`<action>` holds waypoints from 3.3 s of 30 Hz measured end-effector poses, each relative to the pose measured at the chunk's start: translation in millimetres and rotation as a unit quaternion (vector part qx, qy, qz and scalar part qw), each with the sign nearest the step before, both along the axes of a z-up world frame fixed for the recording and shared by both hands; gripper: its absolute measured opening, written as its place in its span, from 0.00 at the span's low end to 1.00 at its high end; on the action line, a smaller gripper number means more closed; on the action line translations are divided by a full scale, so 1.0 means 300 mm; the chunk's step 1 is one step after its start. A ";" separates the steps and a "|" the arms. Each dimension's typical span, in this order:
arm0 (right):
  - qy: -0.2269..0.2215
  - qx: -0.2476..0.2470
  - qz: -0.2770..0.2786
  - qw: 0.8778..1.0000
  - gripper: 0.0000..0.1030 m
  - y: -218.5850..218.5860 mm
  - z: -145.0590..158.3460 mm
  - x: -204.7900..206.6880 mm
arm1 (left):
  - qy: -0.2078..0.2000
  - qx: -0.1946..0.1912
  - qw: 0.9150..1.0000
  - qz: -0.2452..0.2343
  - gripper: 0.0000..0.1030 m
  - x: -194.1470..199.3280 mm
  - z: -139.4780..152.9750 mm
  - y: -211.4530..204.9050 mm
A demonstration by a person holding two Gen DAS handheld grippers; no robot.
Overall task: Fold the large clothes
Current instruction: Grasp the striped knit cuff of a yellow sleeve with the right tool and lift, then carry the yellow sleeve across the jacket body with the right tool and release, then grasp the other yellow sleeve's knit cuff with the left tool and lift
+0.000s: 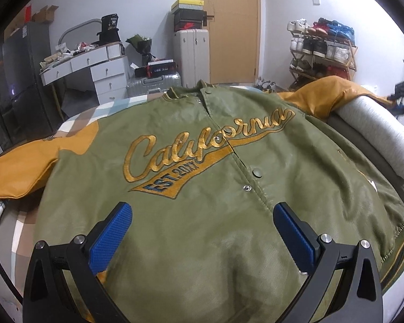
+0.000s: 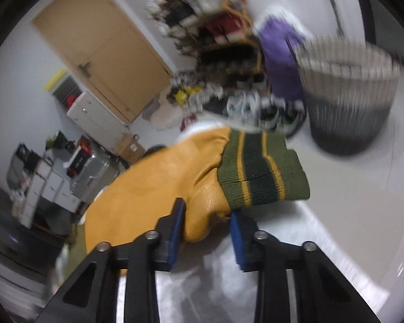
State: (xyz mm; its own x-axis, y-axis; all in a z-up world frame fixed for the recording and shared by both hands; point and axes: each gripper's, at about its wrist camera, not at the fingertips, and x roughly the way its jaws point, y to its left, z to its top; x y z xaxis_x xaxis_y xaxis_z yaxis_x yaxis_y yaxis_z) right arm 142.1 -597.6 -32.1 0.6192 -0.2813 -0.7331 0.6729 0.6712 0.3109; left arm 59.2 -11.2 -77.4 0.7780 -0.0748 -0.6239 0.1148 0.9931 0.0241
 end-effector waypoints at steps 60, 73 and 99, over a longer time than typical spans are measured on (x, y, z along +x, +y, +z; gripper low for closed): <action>-0.163 0.017 0.439 0.883 1.00 1.366 -0.387 0.361 | -0.051 -0.161 0.944 0.283 0.99 -0.179 0.227 0.879; -0.223 0.036 0.415 0.881 1.00 1.355 -0.357 0.242 | 0.055 -0.393 0.840 0.369 0.99 -0.114 -0.011 1.298; -0.204 0.034 0.427 0.880 1.00 1.365 -0.384 0.282 | -0.078 -0.132 0.946 0.285 0.02 0.169 0.270 1.065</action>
